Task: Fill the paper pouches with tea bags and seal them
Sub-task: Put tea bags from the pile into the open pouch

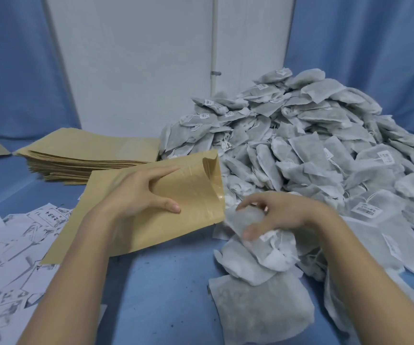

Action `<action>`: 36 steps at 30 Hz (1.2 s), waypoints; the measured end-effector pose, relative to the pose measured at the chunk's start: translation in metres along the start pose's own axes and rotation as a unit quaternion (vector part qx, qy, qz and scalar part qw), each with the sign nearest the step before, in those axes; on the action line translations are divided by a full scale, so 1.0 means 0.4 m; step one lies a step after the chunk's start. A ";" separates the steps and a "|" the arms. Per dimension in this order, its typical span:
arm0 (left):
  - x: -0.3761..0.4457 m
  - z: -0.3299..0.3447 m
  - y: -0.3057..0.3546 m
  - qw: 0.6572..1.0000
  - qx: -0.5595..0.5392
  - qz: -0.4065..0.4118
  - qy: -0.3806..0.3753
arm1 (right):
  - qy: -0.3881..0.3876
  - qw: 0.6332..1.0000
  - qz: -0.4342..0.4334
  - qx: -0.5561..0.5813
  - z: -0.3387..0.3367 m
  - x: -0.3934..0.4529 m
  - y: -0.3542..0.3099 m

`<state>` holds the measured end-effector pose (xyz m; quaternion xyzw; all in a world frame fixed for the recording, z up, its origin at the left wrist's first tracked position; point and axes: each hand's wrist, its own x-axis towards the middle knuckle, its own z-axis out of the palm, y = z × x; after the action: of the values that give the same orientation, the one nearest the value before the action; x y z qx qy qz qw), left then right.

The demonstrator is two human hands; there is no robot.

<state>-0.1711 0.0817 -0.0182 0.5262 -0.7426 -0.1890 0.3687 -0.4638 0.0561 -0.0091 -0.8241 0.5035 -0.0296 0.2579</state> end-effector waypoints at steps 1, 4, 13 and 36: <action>-0.001 -0.003 -0.001 1.000 0.001 0.001 0.001 | 0.064 0.996 -0.014 0.055 -0.005 0.003 0.004; -0.004 -0.007 -0.003 1.000 0.002 0.010 0.003 | 0.304 0.907 -0.024 0.290 -0.014 0.033 0.005; 0.003 0.011 0.008 0.999 -0.013 0.012 0.036 | 0.288 0.786 -0.017 0.547 0.059 0.116 -0.081; 0.006 0.000 0.076 0.991 0.106 0.072 0.027 | 0.190 0.947 -0.151 0.209 -0.015 0.047 -0.091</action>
<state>-0.1911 0.0910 0.0031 0.5123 -0.7842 -0.0683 0.3434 -0.4268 0.0508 0.0085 -0.7972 0.3956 -0.3286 0.3163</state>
